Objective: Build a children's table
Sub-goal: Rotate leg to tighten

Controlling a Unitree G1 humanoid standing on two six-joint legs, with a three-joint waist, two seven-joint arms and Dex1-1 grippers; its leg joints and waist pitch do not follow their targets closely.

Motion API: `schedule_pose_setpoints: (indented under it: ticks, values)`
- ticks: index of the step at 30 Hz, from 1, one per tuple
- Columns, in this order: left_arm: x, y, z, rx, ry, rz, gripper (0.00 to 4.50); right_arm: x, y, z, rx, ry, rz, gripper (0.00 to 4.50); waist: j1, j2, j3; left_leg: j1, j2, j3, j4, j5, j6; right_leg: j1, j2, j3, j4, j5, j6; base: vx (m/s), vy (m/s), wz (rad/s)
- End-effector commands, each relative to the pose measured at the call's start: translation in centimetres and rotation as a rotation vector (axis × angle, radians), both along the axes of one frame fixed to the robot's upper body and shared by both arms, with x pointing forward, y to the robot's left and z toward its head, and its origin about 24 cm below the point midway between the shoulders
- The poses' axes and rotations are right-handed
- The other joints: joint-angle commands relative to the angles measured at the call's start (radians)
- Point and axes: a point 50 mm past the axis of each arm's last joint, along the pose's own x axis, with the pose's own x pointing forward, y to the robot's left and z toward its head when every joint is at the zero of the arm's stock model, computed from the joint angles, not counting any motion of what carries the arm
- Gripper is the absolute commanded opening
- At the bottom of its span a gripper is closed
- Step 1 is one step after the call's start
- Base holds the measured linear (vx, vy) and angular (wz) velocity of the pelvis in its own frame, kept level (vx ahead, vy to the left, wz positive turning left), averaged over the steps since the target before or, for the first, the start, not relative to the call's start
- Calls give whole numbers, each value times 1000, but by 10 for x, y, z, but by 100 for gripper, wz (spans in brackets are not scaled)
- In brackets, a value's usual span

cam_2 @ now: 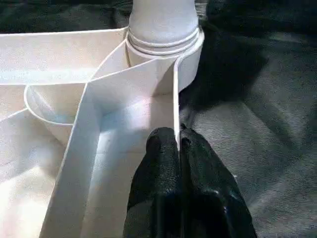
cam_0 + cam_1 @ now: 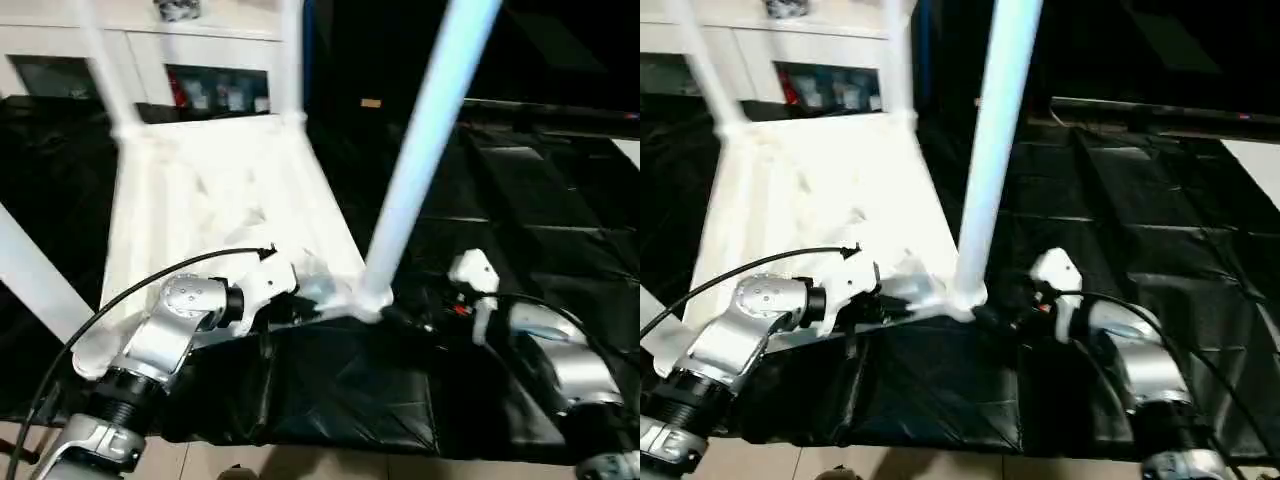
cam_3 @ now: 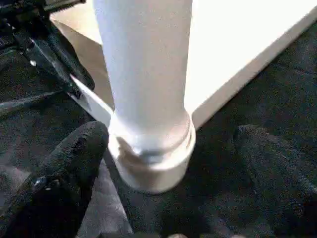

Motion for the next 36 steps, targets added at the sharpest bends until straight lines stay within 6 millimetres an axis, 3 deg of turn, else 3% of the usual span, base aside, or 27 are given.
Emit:
schedule_pose_setpoints:
  ticks: [1, 6, 12, 24, 25, 28, 29, 30, 32, 34, 35, 36]
  values:
    - [-3, -9, 7, -50, -23, -67, 0, 2, 7, 6, -28, -22, 55, 447, -5, -3, -56, -2, -2, 15, -55, -184, 64, 53, -32, 33, -65, -124, -207, 0, 0, 0]
    - [-3, -7, 5, -44, -16, -80, 0, 13, 19, 2, -67, 0, 65, 447, -10, -1, -58, -3, -4, 15, -54, -171, 54, 55, -32, 32, -61, -109, -211, 0, 0, 0]
    - [-3, -5, 4, -35, -11, -72, 0, 21, 28, 1, -62, 6, 58, 395, -7, -4, -60, -3, -4, 16, -50, -141, 60, 57, -32, 33, -54, -56, -223, 0, 0, 0]
    - [-3, 3, 4, -19, -6, -66, 0, 24, 34, 0, -61, 14, 99, 286, -9, -4, -58, -3, -3, 16, -51, -167, 53, 55, -34, 33, -56, -102, -216, 0, 0, 0]
    - [-3, 4, 4, -16, -5, -65, 0, 24, 35, 0, -58, 13, 98, 280, -8, 0, -58, -2, -3, 16, -51, -173, 50, 55, -34, 33, -56, -110, -217, 0, 0, 0]
    - [-2, 5, 4, -13, -3, -64, 0, 24, 36, -1, -55, 13, 98, 272, -9, -1, -59, -1, -3, 16, -51, -175, 48, 55, -33, 33, -56, -104, -217, 0, 0, 0]
    - [-2, 6, 4, -12, -2, -62, 0, 23, 37, -2, -52, 13, 99, 270, -9, 7, -59, -1, -2, 15, -51, -176, 45, 54, -33, 34, -55, -95, -220, 0, 0, 0]
    - [-2, 6, 4, -13, -1, -62, 0, 23, 37, -2, -52, 12, 99, 270, -10, 4, -59, -1, -3, 15, -50, -175, 45, 55, -32, 33, -55, -88, -221, 0, 0, 0]
    - [-1, 6, 4, -14, 1, -58, 0, 23, 38, -3, -49, 7, 89, 266, -10, 10, -60, -1, -3, 15, -50, -177, 43, 56, -31, 33, -53, -73, -227, 0, 0, 0]
    - [1, 6, 4, -17, 2, -39, 0, 23, 39, -4, -48, -6, 61, 265, -11, 6, -59, -2, -4, 15, -50, -181, 40, 57, -31, 33, -54, -77, -227, 0, 0, 0]
    - [3, 5, 4, -17, -3, -17, 0, 24, 40, -5, -47, -13, 33, 265, -11, 13, -59, -1, -4, 14, -51, -186, 36, 56, -32, 33, -54, -85, -226, 0, 0, 0]
    - [5, 3, 4, -19, -8, 6, 0, 25, 41, -6, -45, -16, 7, 265, -13, 14, -59, 0, -5, 15, -51, -196, 32, 54, -31, 33, -57, -95, -223, 0, 0, 0]
